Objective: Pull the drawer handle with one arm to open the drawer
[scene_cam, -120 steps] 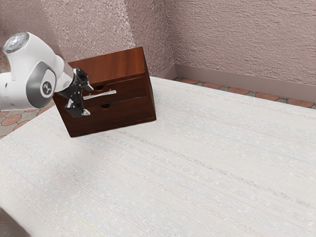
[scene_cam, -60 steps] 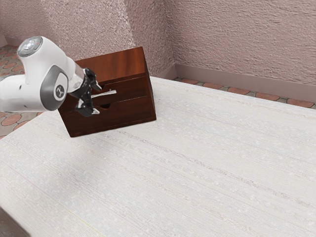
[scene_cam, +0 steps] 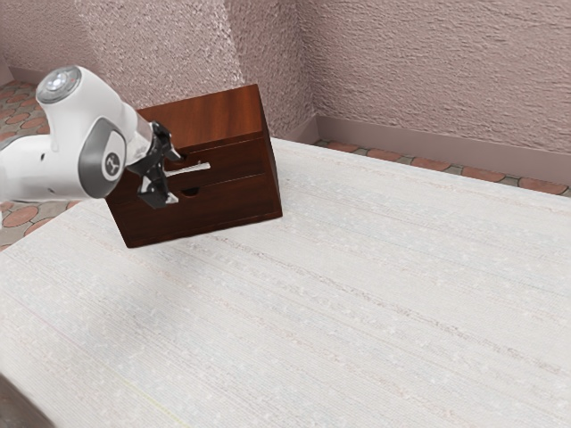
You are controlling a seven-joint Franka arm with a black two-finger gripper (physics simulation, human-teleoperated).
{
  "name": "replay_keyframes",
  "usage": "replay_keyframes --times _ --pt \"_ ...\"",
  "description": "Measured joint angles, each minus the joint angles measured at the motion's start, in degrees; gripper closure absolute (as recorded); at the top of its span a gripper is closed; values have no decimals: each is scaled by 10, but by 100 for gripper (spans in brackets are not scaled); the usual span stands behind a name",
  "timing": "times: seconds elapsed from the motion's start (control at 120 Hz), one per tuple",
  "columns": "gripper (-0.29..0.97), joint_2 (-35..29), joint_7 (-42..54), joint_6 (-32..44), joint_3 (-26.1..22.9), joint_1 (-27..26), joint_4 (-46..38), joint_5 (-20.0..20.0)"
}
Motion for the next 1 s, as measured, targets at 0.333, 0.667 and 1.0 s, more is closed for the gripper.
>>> replay_keyframes --times 0.333,0.667,1.0 --pt "3 35 -2 0 0 8 26 -5" --pt "4 52 -3 1 -1 8 24 -22" --pt "41 43 -3 -4 0 5 23 -25"
